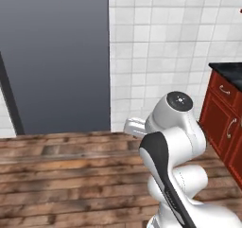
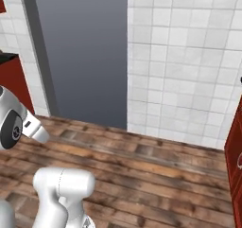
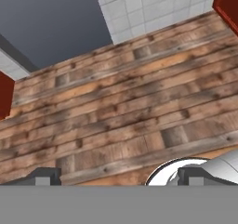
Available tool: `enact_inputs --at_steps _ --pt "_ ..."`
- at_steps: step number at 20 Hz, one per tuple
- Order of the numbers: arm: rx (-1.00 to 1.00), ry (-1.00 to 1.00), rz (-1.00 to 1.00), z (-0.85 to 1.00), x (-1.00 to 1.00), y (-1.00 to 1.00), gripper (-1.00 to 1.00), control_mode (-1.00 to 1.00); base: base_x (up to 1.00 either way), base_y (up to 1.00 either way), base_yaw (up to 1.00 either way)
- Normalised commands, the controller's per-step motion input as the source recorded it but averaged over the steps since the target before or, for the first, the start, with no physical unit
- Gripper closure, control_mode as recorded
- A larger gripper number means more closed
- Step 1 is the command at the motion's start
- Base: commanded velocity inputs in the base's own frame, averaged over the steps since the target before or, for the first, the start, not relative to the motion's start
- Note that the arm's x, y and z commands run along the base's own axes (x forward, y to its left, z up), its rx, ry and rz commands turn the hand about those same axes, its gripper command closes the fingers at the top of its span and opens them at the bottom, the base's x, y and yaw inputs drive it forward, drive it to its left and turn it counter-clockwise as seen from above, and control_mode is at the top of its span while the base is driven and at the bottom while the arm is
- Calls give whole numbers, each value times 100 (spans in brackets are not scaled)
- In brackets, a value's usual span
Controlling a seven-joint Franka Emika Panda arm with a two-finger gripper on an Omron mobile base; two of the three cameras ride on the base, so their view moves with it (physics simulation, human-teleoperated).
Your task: Move the pot and pan from the stove into the sink.
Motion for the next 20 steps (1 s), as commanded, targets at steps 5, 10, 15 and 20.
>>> enact_inputs --at_steps 5,10,15,20 --pt "0 0 0 0 0 0 -100 100 0 72 0" --pt "0 0 0 0 0 0 -100 100 12 68 0" --pt "0 0 0 0 0 0 -100 100 24 65 0" --pt "0 0 0 0 0 0 -100 100 32 61 1"
